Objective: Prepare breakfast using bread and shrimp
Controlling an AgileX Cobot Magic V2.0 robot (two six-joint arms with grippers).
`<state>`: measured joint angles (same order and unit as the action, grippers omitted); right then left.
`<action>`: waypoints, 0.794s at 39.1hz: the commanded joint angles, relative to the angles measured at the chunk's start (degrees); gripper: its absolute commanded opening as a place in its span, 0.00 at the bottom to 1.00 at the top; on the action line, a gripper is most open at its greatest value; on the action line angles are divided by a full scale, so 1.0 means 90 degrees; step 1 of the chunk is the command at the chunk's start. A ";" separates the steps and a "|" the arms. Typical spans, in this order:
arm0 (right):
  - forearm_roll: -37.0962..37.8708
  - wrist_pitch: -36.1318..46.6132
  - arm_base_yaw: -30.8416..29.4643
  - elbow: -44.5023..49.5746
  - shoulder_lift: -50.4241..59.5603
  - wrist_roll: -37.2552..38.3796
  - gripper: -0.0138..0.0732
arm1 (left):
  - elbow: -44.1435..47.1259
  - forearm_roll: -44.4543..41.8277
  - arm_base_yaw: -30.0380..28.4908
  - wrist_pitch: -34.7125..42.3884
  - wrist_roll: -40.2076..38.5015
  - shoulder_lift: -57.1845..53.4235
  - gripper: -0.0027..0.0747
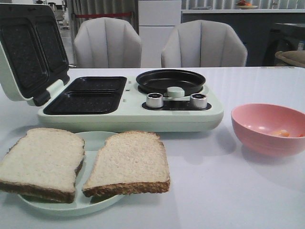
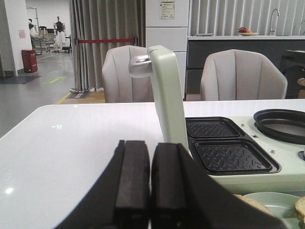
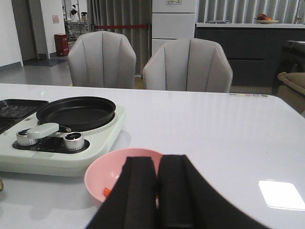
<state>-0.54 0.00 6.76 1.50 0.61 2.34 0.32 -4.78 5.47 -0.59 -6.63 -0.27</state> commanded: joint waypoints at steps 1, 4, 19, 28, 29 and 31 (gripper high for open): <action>0.0099 0.0565 -0.0036 -0.0102 0.0130 -0.0040 0.35 | 0.0137 0.0008 -0.0011 0.0520 -0.0037 -0.0098 0.18; 0.0099 0.0565 -0.0036 -0.0102 0.0130 -0.0040 0.35 | 0.0137 0.0008 -0.0011 0.0520 -0.0037 -0.0098 0.18; 0.0099 0.0565 -0.0036 -0.0102 0.0130 -0.0040 0.35 | 0.0111 -0.0348 -0.0011 0.1486 0.0097 -0.0098 0.18; 0.0099 0.0565 -0.0036 -0.0102 0.0130 -0.0040 0.35 | -0.0750 -0.0278 -0.0011 0.1285 0.0097 -0.0043 0.18; 0.0099 0.0565 -0.0036 -0.0102 0.0130 -0.0040 0.35 | -0.0932 -0.0278 -0.0011 0.1063 0.0097 0.0017 0.18; 0.0099 0.0565 -0.0036 -0.0102 0.0130 -0.0040 0.35 | -0.1271 -0.0237 -0.0011 0.0457 0.0097 0.0164 0.18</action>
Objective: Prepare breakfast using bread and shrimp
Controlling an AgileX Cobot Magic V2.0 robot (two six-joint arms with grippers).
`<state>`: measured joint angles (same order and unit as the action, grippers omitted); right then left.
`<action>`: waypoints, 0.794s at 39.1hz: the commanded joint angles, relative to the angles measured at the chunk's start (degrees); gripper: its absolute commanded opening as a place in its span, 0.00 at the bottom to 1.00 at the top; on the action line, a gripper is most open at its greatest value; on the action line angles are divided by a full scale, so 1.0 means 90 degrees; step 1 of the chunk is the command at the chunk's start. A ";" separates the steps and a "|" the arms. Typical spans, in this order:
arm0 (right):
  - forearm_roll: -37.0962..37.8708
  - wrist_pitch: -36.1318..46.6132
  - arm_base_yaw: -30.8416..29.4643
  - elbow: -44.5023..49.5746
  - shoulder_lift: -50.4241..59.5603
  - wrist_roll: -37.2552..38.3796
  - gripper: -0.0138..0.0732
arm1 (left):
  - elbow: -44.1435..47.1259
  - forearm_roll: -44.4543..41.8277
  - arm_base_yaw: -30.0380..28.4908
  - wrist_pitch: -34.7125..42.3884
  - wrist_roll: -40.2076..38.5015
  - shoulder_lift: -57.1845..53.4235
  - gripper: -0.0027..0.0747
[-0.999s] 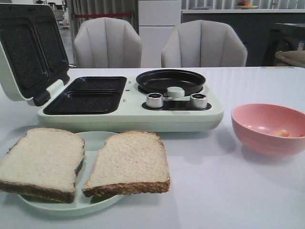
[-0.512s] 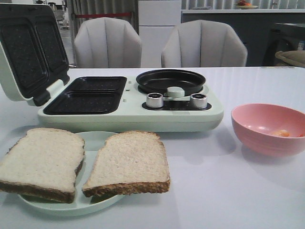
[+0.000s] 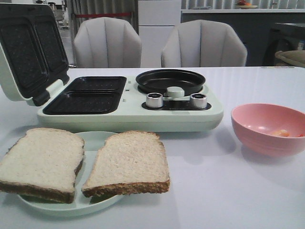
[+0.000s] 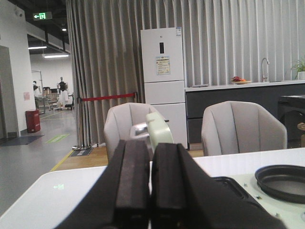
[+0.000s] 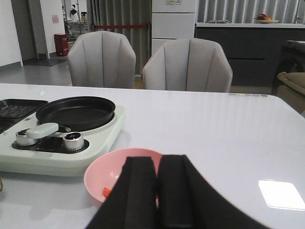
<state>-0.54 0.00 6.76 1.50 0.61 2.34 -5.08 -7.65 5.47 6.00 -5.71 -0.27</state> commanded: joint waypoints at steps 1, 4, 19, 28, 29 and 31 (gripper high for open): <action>0.0099 0.0565 -0.0036 -0.0102 0.0130 -0.0040 0.35 | -0.0872 0.0102 -0.0011 -0.0666 -0.0005 0.0234 0.18; 0.0099 0.0565 -0.0036 -0.0102 0.0130 -0.0040 0.35 | -0.1365 0.0219 -0.0011 -0.1491 -0.0005 0.0575 0.18; 0.0099 0.0565 -0.0036 -0.0102 0.0130 -0.0040 0.35 | -0.1934 0.0664 -0.0011 -0.2122 -0.0005 0.1477 0.18; 0.0099 0.0565 -0.0036 -0.0102 0.0130 -0.0040 0.35 | -0.1970 0.0664 -0.0011 -0.2068 -0.0005 0.1579 0.30; 0.0099 0.0565 -0.0036 -0.0102 0.0130 -0.0040 0.35 | -0.1970 0.0664 -0.0011 -0.2085 -0.0005 0.1579 0.35; 0.0099 0.0565 -0.0036 -0.0102 0.0130 -0.0040 0.35 | -0.1985 0.0637 -0.0011 -0.2098 -0.0005 0.1579 0.46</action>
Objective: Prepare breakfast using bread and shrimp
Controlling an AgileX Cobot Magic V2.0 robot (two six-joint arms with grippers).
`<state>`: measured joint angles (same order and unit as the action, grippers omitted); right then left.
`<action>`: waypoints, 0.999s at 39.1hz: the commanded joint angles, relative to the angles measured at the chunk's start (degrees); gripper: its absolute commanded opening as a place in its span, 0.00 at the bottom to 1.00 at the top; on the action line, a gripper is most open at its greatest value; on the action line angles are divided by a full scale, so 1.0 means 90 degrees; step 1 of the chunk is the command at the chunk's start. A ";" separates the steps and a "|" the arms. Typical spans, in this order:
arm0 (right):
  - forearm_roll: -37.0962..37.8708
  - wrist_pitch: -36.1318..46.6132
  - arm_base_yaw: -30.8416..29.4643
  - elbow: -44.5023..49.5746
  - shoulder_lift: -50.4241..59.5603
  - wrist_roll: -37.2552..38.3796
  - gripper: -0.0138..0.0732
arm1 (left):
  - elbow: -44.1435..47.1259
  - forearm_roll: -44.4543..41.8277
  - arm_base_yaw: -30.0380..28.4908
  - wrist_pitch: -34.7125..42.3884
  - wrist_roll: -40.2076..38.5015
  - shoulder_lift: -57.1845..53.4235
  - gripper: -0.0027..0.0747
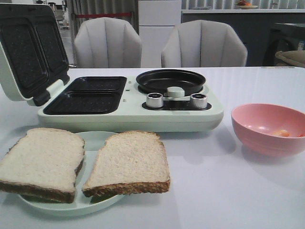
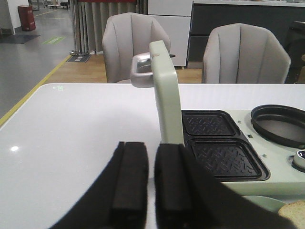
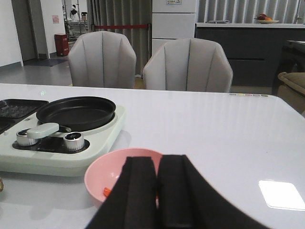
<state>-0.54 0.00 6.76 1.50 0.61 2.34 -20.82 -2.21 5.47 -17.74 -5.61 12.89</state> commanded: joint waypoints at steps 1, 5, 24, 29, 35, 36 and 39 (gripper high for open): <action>0.0099 0.0565 -0.0036 -0.0102 0.0130 -0.0040 0.35 | -0.0236 0.0004 -0.0011 0.0539 -0.0017 0.0118 0.53; 0.0099 0.0565 -0.0036 -0.0102 0.0130 -0.0040 0.35 | -0.0236 -0.0089 -0.0011 0.0525 -0.0017 0.0118 0.75; 0.0099 0.0565 -0.0036 -0.0102 0.0130 -0.0040 0.35 | -0.0236 -0.1111 0.0142 0.0396 0.0257 0.0761 0.79; 0.0099 0.0565 -0.0036 -0.0102 0.0130 -0.0040 0.35 | -0.0236 -0.2319 0.0817 0.0117 0.0248 0.0988 0.79; 0.0099 0.0565 -0.0036 -0.0102 0.0130 -0.0040 0.35 | -0.0236 -0.3499 0.1808 -0.0853 0.0232 0.1442 0.79; 0.0099 0.0565 -0.0036 -0.0102 0.0130 -0.0040 0.35 | -0.0236 -0.3635 0.2002 -0.0985 0.0232 0.1526 0.79; 0.0099 0.0565 -0.0036 -0.0102 0.0130 -0.0040 0.35 | -0.0236 -0.3971 0.2551 -0.1271 0.0205 0.1895 0.79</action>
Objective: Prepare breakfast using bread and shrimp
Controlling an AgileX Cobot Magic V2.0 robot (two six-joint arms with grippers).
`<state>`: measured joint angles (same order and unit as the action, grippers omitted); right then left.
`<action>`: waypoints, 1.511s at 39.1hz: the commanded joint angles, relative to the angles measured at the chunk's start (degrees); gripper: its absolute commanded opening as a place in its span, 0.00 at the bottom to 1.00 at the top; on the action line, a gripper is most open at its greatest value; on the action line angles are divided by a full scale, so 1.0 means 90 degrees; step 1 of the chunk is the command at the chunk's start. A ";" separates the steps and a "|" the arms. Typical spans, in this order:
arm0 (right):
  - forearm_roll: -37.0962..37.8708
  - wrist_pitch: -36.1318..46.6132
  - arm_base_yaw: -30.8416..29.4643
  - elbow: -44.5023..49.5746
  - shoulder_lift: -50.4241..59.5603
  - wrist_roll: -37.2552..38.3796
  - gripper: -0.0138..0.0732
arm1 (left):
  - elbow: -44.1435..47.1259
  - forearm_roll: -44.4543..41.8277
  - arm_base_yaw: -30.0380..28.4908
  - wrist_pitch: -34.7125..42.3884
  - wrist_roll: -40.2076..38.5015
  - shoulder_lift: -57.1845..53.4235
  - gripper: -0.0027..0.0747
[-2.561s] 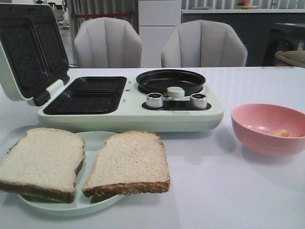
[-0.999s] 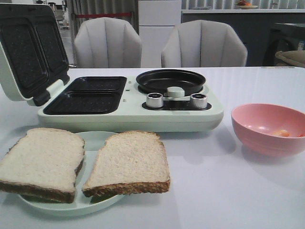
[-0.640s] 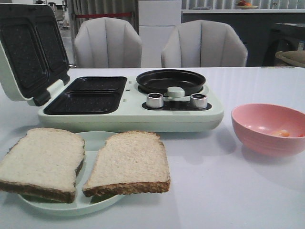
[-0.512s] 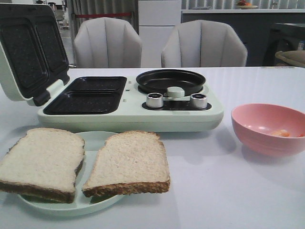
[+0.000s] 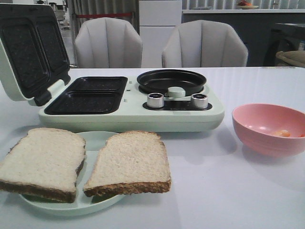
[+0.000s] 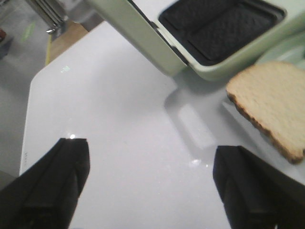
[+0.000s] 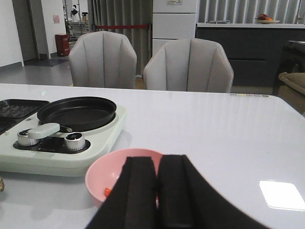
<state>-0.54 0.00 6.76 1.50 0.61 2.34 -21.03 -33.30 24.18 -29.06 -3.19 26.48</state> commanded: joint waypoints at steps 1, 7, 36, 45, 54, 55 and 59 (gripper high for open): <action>0.0099 0.0565 -0.0036 -0.0102 0.0130 -0.0040 0.35 | -0.0213 -0.0620 0.0670 -0.0096 -0.0063 0.0483 0.79; 0.0099 0.0565 -0.0036 -0.0102 0.0130 -0.0040 0.35 | -0.0213 -0.1198 0.1705 -0.0395 -0.0063 0.1233 0.79; 0.0099 0.0566 -0.0036 -0.0102 0.0130 -0.0040 0.34 | -0.0591 -0.3150 0.2632 0.0126 -0.0063 0.4893 0.79; 0.0099 0.0566 -0.0036 -0.0102 0.0130 -0.0040 0.34 | -0.1086 -0.3317 0.2632 0.0093 -0.0063 0.5810 0.79; 0.0099 0.0566 -0.0036 -0.0102 0.0130 -0.0040 0.34 | -0.1422 -0.3348 0.2597 -0.0491 -0.0063 0.6509 0.79; 0.0099 0.0566 -0.0036 -0.0102 0.0130 -0.0040 0.34 | -0.1438 -0.3348 0.2589 -0.0491 -0.0063 0.6532 0.79; 0.0099 0.0566 -0.0036 -0.0102 0.0130 -0.0040 0.34 | -0.1452 -0.3427 0.2589 -0.0389 -0.0063 0.6595 0.79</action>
<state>-0.54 0.00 6.76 1.50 0.61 2.34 -32.58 -62.60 47.57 -31.80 -3.19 86.76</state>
